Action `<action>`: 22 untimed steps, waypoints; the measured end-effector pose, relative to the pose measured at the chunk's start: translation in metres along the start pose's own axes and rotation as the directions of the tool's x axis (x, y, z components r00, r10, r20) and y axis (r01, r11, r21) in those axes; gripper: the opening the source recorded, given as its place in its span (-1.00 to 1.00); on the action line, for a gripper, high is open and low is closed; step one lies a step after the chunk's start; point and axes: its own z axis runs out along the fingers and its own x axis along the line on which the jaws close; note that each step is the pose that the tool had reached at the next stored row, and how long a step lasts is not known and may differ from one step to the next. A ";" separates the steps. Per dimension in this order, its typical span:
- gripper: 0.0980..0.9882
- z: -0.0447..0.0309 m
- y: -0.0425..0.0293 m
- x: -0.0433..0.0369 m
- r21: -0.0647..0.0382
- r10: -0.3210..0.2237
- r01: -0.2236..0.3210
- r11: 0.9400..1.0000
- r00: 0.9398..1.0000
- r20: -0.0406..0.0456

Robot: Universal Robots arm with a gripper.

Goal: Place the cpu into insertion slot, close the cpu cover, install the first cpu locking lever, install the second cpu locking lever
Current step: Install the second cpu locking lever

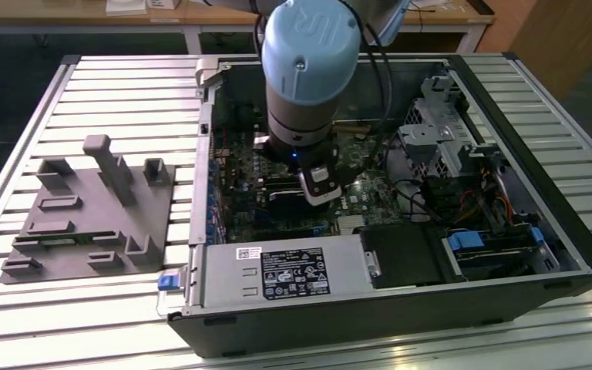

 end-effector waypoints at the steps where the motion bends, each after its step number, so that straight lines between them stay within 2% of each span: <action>1: -0.98 0.0010 -0.0006 0.0006 -0.003 0.000 0.000 1.000 1.000 -0.001; 4: -0.98 0.0042 -0.0028 0.0035 -0.006 0.000 0.000 1.000 1.000 -0.002; 12: -0.98 0.0119 -0.0081 0.0151 -0.006 0.000 0.000 1.000 1.000 -0.002; 22: -0.98 0.0177 -0.0032 0.0173 -0.010 0.000 0.000 1.000 1.000 -0.002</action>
